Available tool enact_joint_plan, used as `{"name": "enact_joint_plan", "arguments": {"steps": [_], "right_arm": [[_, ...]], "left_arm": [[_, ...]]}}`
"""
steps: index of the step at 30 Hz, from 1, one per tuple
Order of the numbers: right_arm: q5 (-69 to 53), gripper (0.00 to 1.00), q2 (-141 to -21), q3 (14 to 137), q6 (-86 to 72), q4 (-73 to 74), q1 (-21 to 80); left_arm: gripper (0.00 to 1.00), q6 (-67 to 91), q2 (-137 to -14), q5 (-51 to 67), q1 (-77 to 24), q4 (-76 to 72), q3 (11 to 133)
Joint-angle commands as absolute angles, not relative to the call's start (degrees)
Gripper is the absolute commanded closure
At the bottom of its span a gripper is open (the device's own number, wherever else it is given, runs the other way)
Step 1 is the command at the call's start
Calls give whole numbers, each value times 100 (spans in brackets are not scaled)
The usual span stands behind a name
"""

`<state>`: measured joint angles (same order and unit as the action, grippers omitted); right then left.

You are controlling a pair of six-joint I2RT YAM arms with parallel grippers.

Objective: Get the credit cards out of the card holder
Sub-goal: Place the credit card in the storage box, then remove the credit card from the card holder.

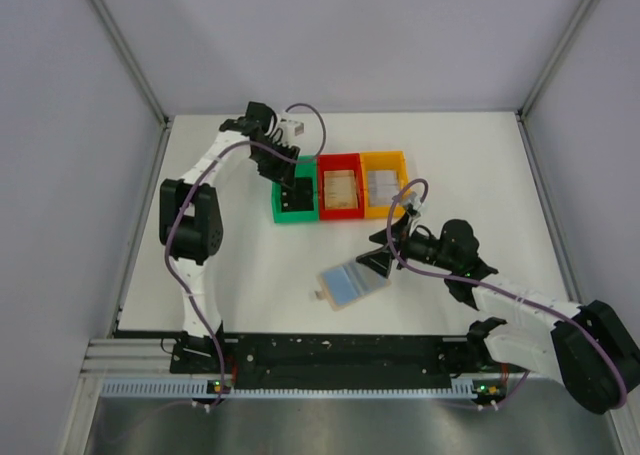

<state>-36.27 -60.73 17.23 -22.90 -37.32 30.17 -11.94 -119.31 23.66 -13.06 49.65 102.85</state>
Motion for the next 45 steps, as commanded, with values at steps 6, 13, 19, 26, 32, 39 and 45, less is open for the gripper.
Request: {"name": "enact_joint_plan", "arguments": {"steps": [6, 13, 19, 26, 32, 39, 45], "right_arm": [[-3498, 7, -5950, 1836, -1978, -3412, 2944], [-3208, 7, -5862, 2249, -2056, -2199, 2953], [-2927, 9, -5976, 2417, -2531, -1389, 2971], [-2743, 10, -6073, 2399, -2874, -1047, 3067], [-2487, 16, -6398, 2452, -2988, -853, 3234], [-2364, 25, -6741, 2540, -3050, -782, 3375], [-2426, 28, -6969, 2566, -3059, -756, 3410]], "left_arm": [[43, -722, -10821, 1363, -1458, 4922, 10714], [40, 700, -8696, 1063, -2372, 3458, 8785], [43, 1790, -7244, 1134, -3567, 1917, 6594], [47, 2934, -6584, 1143, -4534, 802, 4793], [54, 3682, -6626, 967, -4965, -604, 3596], [84, 3876, -7364, 1072, -5133, -1309, 3252], [96, 3920, -7866, 1020, -5142, -1389, 3129]]}}
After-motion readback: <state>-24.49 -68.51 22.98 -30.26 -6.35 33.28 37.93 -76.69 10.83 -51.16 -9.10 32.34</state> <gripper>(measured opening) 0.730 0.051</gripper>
